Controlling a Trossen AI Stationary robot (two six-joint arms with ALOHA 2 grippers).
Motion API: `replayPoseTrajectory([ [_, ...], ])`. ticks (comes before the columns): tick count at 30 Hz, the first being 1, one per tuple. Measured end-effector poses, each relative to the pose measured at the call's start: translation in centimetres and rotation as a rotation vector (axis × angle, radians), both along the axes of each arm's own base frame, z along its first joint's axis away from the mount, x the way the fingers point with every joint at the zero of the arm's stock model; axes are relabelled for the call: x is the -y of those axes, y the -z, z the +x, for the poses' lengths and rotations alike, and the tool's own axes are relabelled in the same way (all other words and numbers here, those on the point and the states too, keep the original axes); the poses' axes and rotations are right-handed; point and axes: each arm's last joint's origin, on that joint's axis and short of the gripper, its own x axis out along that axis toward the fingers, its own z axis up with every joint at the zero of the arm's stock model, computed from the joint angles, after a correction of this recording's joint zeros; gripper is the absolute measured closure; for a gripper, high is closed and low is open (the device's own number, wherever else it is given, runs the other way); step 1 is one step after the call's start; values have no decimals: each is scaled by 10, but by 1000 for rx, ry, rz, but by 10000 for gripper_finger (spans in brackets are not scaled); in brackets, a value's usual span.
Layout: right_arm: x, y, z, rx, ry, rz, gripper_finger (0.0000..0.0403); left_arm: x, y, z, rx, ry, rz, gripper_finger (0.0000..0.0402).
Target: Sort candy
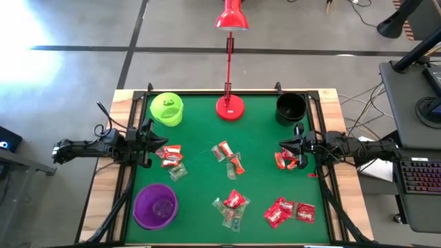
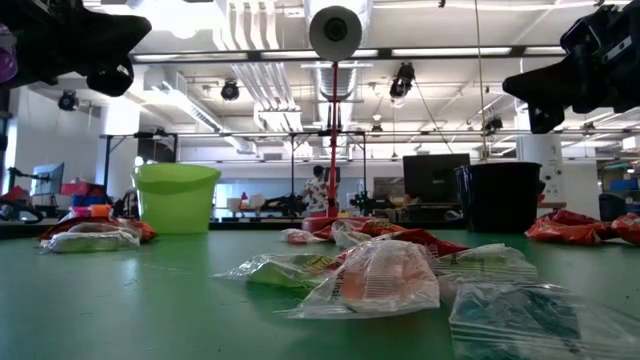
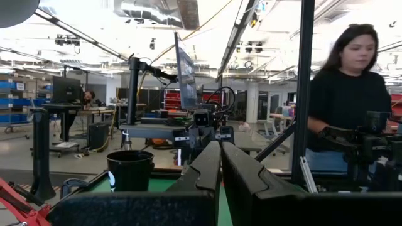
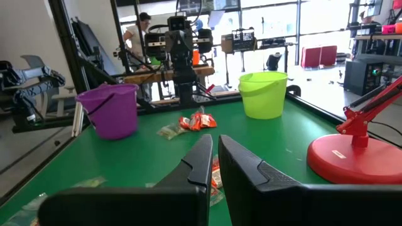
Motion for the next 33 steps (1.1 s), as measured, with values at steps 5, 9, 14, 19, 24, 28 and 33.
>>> replayPoseTrajectory([
  [5,0,0,0,0,0,0,380,0,0,0,0,0,0,402],
  [9,0,0,0,0,0,0,380,0,0,0,0,0,0,402],
  [14,0,0,0,0,1,0,380,0,0,0,0,0,0,402],
  [19,0,0,0,0,1,0,380,0,0,0,0,0,0,402],
  [24,0,0,0,0,0,0,380,0,0,0,0,0,0,402],
  [28,0,-1,0,5,3,-10,380,0,0,0,0,0,0,402],
  [33,1,-1,0,8,23,-52,380,0,0,0,0,0,0,402],
])
